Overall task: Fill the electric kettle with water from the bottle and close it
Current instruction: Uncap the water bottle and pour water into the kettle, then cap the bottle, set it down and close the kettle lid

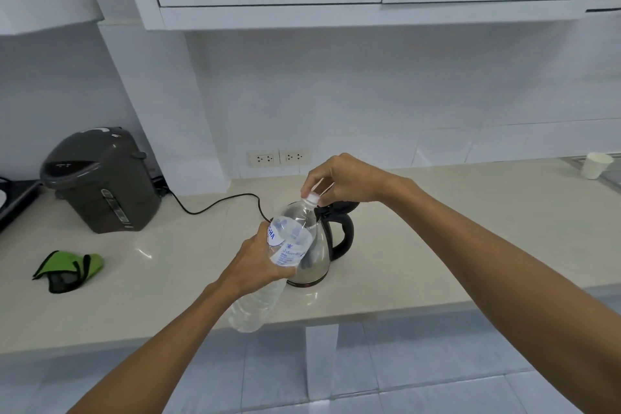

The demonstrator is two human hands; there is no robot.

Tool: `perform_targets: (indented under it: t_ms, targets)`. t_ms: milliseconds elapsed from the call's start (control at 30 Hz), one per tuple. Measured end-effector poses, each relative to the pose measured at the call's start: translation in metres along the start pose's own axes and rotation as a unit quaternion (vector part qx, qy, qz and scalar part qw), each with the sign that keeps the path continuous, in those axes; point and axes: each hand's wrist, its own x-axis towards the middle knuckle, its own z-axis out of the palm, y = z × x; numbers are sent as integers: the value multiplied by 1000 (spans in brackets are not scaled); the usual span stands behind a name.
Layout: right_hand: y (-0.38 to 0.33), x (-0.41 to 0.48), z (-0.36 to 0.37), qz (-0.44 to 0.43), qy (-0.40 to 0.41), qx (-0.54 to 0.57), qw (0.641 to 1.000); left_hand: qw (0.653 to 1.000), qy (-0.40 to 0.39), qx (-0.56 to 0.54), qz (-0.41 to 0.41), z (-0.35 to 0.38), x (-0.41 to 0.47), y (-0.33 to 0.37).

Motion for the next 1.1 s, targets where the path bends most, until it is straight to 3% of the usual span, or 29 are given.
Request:
perform_targets:
  t_ms: [167, 300, 467, 533, 700, 867, 1100]
  targets:
    - [-5, -5, 1, 33, -16, -36, 999, 1000, -7, 4, 3, 4, -3, 1]
    - [-6, -5, 18, 63, 9, -136, 989, 1000, 1, -4, -2, 9, -1, 5]
    - [-4, -3, 39, 124, 42, -340, 931, 999, 33, 7, 2, 28, 5, 8]
    - [-1, -4, 40, 136, 31, -358, 923, 999, 45, 4, 4, 37, 8, 6]
    - [8, -13, 39, 200, 64, -327, 922, 998, 56, -33, 14, 56, 11, 12]
    - [18, -32, 28, 285, 101, -224, 926, 995, 56, -77, 25, 87, 17, 23]
    - [59, -82, 8, 247, 71, 1, 966, 989, 28, -143, 18, 148, 38, 53]
